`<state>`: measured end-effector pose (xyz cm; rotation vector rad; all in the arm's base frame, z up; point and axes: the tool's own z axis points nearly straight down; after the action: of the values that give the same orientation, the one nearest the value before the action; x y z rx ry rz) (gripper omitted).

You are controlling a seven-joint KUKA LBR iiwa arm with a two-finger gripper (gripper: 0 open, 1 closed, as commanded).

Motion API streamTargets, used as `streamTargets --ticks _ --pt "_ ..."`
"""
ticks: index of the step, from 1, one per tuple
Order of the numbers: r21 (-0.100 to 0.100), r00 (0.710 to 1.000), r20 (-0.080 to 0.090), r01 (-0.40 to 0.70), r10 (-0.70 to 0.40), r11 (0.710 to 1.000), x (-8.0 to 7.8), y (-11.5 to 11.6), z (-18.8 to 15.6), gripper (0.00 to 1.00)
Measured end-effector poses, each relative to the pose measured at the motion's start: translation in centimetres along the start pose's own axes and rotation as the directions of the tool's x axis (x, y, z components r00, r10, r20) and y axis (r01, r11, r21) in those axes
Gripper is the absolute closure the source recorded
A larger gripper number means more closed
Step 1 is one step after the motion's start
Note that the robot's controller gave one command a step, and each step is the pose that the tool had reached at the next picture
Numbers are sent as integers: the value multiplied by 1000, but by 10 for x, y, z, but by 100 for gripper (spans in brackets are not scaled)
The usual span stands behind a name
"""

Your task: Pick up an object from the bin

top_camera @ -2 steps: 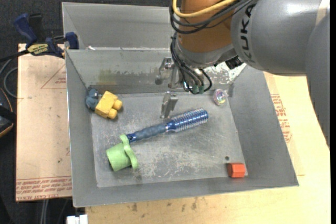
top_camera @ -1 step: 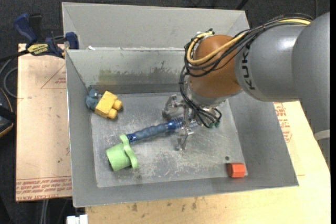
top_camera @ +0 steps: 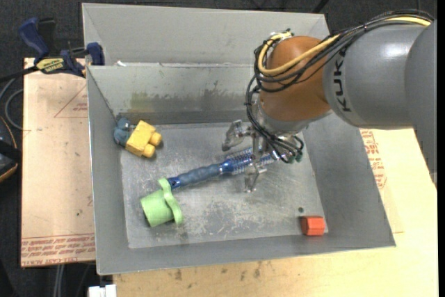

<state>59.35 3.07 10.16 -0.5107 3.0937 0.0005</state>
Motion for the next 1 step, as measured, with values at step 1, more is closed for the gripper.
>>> streamTargets --ticks 1 --pt "-1 1000 -3 -26 26 1000 5 -20 2 0"
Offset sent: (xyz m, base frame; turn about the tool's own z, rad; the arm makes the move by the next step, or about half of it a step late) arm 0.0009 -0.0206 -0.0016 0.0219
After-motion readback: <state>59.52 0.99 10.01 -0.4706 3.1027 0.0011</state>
